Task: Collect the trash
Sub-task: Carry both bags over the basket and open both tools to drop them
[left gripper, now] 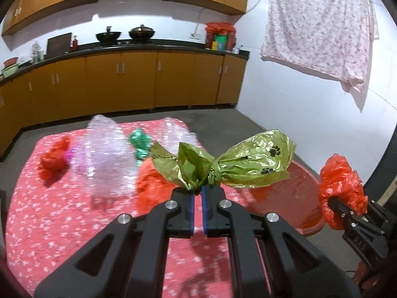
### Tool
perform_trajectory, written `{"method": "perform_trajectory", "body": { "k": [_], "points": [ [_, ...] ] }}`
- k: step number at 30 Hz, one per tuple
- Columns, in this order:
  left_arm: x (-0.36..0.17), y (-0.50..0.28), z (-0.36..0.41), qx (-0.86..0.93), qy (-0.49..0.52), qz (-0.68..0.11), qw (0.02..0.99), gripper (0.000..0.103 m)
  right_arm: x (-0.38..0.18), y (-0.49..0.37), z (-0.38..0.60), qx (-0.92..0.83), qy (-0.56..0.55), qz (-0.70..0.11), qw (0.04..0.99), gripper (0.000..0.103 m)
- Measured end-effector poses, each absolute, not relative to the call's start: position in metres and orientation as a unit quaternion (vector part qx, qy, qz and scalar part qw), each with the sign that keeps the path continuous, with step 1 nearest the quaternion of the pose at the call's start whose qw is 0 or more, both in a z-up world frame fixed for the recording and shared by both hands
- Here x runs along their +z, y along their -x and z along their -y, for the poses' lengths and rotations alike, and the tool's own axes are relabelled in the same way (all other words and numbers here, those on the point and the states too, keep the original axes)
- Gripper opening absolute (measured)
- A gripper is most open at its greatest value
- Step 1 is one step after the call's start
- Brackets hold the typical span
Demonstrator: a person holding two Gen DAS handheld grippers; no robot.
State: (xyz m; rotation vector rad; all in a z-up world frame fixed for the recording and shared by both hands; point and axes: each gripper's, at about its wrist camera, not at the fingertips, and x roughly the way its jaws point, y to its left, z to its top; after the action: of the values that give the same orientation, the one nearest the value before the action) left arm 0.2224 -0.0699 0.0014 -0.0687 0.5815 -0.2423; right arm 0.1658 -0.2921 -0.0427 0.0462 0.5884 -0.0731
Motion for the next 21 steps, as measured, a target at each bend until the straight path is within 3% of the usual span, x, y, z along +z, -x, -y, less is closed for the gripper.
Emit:
{"method": "perform_trajectory", "body": {
  "k": [21],
  "points": [
    [-0.030,-0.272,0.170,-0.194,0.025,-0.322,0.926,0.006,-0.063,-0.194,0.346,-0.065,-0.064,-0.291,0.952,0.037]
  ]
}}
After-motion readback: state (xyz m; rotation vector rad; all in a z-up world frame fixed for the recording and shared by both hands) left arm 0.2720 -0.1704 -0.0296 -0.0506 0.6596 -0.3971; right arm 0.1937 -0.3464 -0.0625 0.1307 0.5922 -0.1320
